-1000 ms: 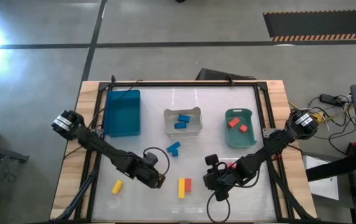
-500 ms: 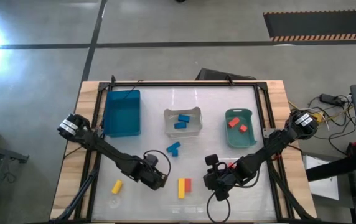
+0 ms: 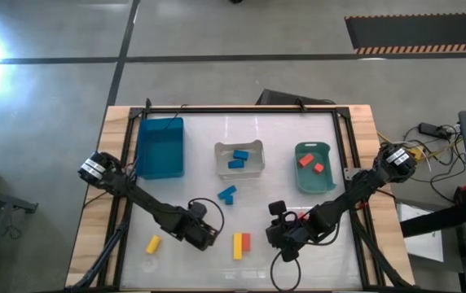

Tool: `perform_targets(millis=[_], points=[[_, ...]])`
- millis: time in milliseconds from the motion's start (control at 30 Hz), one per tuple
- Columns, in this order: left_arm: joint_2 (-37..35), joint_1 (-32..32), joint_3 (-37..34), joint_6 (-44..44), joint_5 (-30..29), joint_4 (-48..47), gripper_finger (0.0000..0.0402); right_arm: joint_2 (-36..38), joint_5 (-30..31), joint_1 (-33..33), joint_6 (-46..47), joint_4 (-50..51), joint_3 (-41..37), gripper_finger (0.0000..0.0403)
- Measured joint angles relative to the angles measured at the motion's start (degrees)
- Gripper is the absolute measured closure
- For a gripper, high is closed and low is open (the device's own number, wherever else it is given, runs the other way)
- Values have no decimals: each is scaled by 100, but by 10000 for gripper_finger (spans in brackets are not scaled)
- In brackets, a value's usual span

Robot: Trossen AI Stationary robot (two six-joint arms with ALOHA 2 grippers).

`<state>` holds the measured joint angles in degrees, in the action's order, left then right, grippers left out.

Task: Sort & place blocks by color
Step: Put the yellow block into the blue bin

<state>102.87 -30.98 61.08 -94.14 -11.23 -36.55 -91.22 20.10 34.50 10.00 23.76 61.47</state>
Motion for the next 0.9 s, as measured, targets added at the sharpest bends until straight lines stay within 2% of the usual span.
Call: perform_targets(millis=[133,367,667,800,900], points=[[0,-15,2,180,40,-335,211,0,11,0,2,1,0,364],[-4,-24,-11,778,141,-539,288,0,100,0,4,1,0,364],[-191,-20,-48,1235,299,-588,289,0,129,-2,-97,-62,0,364],[-781,23,-51,1660,346,-848,289,-2,397,-4,-384,-223,-2,364],[-1328,187,-63,1732,89,-1501,289,-2,526,-38,-693,-367,-2,364]])
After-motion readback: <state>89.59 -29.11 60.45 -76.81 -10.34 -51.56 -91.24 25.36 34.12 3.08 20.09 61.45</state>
